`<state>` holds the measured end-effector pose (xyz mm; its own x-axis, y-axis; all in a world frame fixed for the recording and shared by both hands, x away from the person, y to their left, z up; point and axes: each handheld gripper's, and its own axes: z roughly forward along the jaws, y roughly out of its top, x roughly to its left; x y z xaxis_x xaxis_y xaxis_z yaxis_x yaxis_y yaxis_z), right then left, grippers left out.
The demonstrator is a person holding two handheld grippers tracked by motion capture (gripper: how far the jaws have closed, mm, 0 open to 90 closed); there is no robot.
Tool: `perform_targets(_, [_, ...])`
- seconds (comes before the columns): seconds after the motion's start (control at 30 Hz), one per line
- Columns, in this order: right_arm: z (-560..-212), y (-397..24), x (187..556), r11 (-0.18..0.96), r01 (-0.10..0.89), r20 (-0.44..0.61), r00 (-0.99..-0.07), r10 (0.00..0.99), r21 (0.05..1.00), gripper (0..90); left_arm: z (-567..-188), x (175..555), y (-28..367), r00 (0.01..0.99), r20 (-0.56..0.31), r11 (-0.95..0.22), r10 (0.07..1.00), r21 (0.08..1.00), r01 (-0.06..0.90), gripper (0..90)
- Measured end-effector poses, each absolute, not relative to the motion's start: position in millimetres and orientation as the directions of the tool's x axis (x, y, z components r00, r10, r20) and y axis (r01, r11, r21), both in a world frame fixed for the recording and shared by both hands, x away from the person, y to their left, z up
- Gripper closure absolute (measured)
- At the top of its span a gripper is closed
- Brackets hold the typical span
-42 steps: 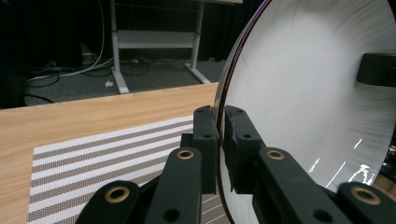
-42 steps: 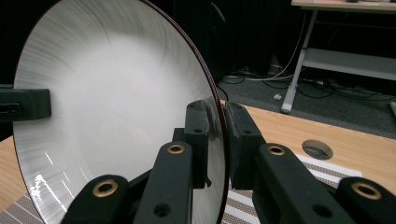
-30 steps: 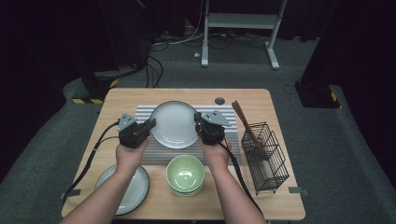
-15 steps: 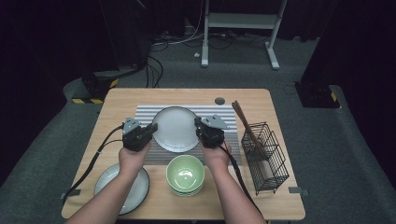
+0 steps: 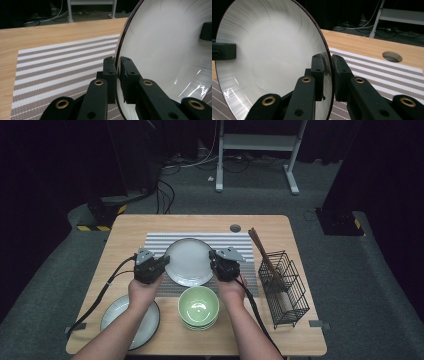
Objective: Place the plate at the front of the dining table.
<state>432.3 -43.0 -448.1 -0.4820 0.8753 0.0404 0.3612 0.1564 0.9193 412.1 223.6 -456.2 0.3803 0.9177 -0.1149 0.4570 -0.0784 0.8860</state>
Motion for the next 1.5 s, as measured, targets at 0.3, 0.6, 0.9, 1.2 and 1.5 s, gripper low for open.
perform_targets(0.3, [-460.1,-45.6,431.7,0.154,0.386,0.056,-0.482,0.874,0.909,80.8,-462.8,411.7,219.9,0.377,-0.108,-0.097,0.920,0.869,0.485,83.1])
perform_targets(0.6, [-465.7,-47.7,430.3,0.160,0.392,0.055,-0.483,0.874,0.906,80.9,-466.0,411.4,218.1,0.380,-0.099,-0.113,0.920,0.860,0.498,83.1])
perform_targets(0.9, [-471.7,-46.4,428.9,0.165,0.408,0.061,-0.487,0.871,0.898,81.0,-467.8,409.0,219.5,0.379,-0.088,-0.131,0.921,0.847,0.516,83.4])
perform_targets(1.2, [-474.0,-46.4,429.9,0.164,0.420,0.071,-0.490,0.869,0.892,81.1,-468.7,411.6,220.9,0.373,-0.113,-0.122,0.921,0.825,0.551,83.4])
perform_targets(1.5, [-478.3,-40.8,442.9,0.193,0.431,0.046,-0.484,0.874,0.881,80.5,-472.9,429.4,222.5,0.367,-0.131,-0.127,0.921,0.789,0.601,81.7])
